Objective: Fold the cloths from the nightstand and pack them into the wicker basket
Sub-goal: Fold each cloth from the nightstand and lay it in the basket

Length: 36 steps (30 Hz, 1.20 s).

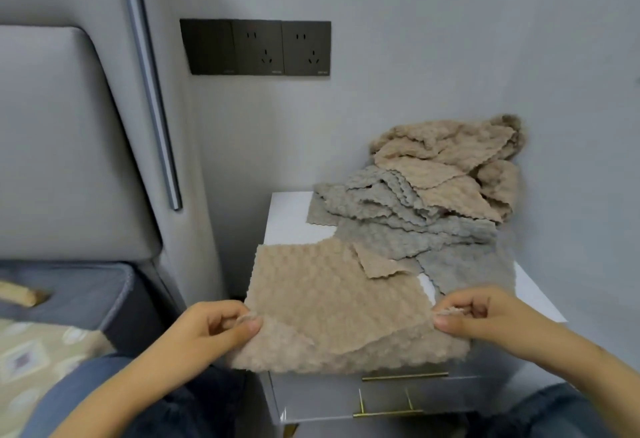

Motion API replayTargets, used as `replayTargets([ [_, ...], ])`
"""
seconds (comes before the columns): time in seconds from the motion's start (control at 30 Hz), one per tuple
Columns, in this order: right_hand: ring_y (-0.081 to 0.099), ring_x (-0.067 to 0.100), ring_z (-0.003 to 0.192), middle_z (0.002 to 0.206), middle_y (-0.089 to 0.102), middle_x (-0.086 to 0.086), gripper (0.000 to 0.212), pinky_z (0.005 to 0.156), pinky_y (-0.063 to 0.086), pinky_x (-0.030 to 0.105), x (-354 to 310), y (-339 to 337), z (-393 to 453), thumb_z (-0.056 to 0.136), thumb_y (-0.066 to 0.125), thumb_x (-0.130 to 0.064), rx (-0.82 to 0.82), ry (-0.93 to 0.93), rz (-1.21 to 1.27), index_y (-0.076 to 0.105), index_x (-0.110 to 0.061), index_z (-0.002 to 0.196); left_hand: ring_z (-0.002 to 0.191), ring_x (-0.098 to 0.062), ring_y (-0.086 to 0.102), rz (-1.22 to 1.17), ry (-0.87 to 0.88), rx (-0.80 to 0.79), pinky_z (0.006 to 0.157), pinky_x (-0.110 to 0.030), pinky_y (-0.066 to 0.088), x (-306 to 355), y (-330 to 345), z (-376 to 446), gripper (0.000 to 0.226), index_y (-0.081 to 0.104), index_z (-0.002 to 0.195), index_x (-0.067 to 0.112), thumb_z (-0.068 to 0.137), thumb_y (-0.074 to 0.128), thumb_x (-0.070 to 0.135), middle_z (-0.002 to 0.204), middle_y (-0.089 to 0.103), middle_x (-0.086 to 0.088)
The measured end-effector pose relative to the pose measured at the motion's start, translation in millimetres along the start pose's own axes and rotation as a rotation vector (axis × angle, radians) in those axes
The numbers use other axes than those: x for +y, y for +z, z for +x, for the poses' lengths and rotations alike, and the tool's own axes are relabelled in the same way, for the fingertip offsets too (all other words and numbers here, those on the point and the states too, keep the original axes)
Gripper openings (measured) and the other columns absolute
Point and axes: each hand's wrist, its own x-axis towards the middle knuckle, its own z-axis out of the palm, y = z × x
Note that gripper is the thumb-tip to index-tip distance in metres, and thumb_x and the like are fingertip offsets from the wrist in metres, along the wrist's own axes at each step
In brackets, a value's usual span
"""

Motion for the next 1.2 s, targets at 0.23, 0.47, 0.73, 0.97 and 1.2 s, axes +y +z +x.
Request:
replayTargets([
  [0.23, 0.047, -0.001, 0.046, 0.052, 0.057, -0.008, 0.013, 0.052, 0.039, 0.010, -7.5, -2.0, 8.5, 0.085, 0.065, -0.016, -0.033, -0.018, -0.045, 0.072, -0.014, 0.074, 0.058, -0.017, 0.039, -0.033, 0.002, -0.051, 0.055, -0.021, 0.033, 1.7, -7.3, 5.0, 0.036, 0.067, 0.071, 0.011, 0.090, 0.064, 0.041, 0.062, 0.048, -0.004],
  [0.47, 0.061, 0.004, 0.072, 0.098, 0.071, -0.005, 0.017, 0.066, 0.048, 0.023, 9.8, 4.0, 51.8, 0.092, 0.056, -0.046, -0.004, -0.170, -0.419, 0.061, -0.038, 0.078, 0.072, -0.016, 0.066, -0.007, -0.073, 0.039, 0.071, -0.026, 0.051, 13.4, -11.4, 55.3, 0.026, 0.070, 0.077, 0.016, 0.095, 0.057, 0.028, 0.077, 0.070, -0.001],
  [0.73, 0.025, -0.013, 0.136, 0.155, 0.015, -0.027, 0.040, 0.101, 0.026, 0.004, 36.7, 10.1, 73.2, 0.092, 0.047, -0.050, 0.156, -0.206, -0.566, 0.053, -0.012, 0.082, 0.068, -0.013, 0.064, 0.046, -0.062, 0.098, 0.068, -0.026, 0.051, -9.5, -0.5, 66.4, 0.026, 0.070, 0.075, 0.023, 0.092, 0.056, 0.038, 0.075, 0.069, 0.001],
  [0.97, 0.049, 0.009, 0.054, 0.062, 0.054, -0.008, 0.029, 0.050, 0.034, 0.020, 30.7, 2.9, 93.1, 0.095, 0.048, -0.043, 0.436, -0.307, -0.577, 0.062, -0.019, 0.087, 0.063, -0.008, 0.053, 0.093, -0.122, 0.331, 0.067, -0.031, 0.042, -20.2, -1.2, 80.1, 0.035, 0.058, 0.076, 0.008, 0.097, 0.051, 0.035, 0.066, 0.058, 0.002],
  [1.2, 0.047, 0.002, 0.056, 0.060, 0.050, -0.012, 0.024, 0.050, 0.033, 0.019, 34.8, 5.7, 115.3, 0.094, 0.056, -0.038, 0.563, -0.335, -0.752, 0.060, -0.022, 0.077, 0.077, -0.031, 0.059, 0.240, -0.107, 0.526, 0.061, -0.031, 0.044, -25.9, 6.6, 89.1, 0.032, 0.063, 0.082, 0.008, 0.097, 0.052, 0.034, 0.079, 0.065, -0.015],
])
